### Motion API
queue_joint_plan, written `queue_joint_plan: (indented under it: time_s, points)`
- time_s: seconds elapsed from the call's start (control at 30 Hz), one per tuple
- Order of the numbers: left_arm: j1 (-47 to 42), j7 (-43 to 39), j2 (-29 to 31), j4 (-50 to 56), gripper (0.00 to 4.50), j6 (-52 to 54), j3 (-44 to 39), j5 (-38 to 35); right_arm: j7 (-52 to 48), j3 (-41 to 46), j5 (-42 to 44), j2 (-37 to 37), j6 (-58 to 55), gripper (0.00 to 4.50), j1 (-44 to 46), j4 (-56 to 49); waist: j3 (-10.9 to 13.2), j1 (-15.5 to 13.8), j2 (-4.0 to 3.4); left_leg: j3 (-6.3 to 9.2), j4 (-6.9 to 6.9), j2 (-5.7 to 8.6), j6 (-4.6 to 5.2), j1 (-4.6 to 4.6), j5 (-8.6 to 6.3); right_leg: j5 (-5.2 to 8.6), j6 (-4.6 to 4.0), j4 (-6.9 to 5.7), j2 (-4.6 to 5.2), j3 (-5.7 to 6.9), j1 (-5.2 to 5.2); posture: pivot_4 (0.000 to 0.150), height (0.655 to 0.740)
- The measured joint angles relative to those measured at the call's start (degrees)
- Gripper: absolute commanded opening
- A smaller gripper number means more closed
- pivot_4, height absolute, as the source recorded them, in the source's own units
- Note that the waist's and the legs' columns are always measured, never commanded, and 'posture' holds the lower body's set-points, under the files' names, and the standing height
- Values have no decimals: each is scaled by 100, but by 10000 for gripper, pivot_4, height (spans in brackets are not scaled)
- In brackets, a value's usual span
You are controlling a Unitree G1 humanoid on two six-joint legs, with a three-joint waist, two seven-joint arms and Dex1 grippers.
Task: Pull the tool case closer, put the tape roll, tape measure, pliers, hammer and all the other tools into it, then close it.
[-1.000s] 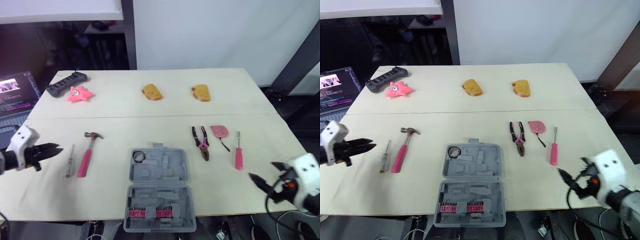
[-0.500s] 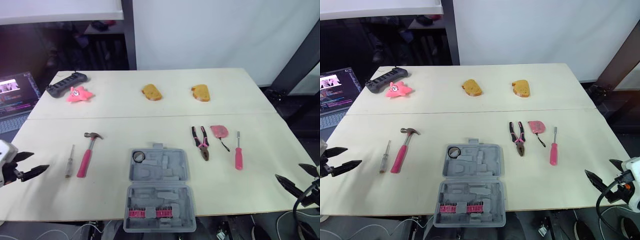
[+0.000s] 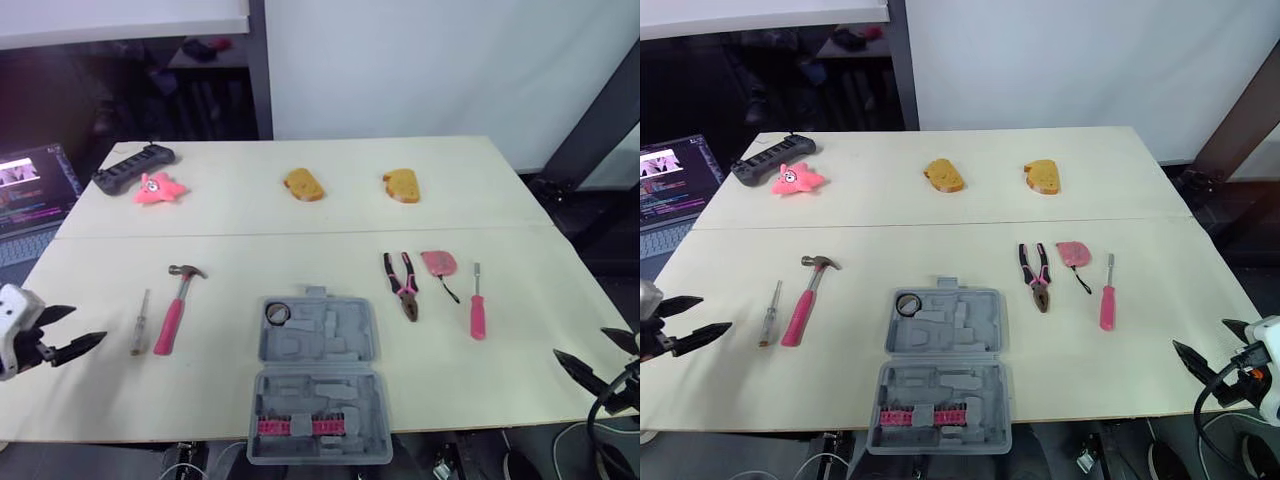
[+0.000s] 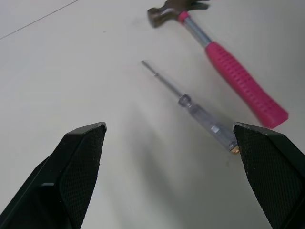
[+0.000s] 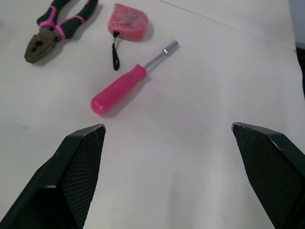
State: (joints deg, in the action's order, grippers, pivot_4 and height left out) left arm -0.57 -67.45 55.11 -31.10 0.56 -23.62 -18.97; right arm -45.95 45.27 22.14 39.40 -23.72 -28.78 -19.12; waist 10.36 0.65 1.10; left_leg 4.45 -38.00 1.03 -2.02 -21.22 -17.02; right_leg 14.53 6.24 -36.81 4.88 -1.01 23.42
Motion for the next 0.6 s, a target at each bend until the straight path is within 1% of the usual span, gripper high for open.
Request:
queue_joint_plan:
  time_s: [0.13,0.3,0.37,0.43,0.6]
  points:
    - [214,35,-678,1777,44691,697,620,-305,454,-335,95,6,-695,45000,387,-497,-2,-1,-7,8,-2,0,0,-3,0,-1,2,0,15,-4,1,1500,7400]
    - [240,130,-1066,3329,44691,1329,1410,-443,1143,-904,241,-63,-1610,45000,837,-1392,-3,10,-13,15,-1,8,0,-5,0,-1,2,0,8,-2,4,1500,7400]
    - [281,126,-1100,3693,44691,1438,1644,-470,1472,-1171,309,-198,-1981,45000,1059,-1743,-3,20,-12,15,0,8,0,-4,0,0,1,0,3,-2,4,1500,7400]
    - [315,125,-1109,3860,44691,1487,1678,-523,1892,-1524,298,-348,-2385,45000,1327,-1988,-3,24,-14,17,-1,8,0,-5,0,3,-6,0,0,-2,5,1500,7400]
    - [427,76,-1125,3920,44691,1353,1631,-546,3040,-2688,195,-1041,-3452,45000,2098,-2514,-3,12,-16,20,-1,9,0,-9,0,9,-17,3,-1,0,8,1500,7400]
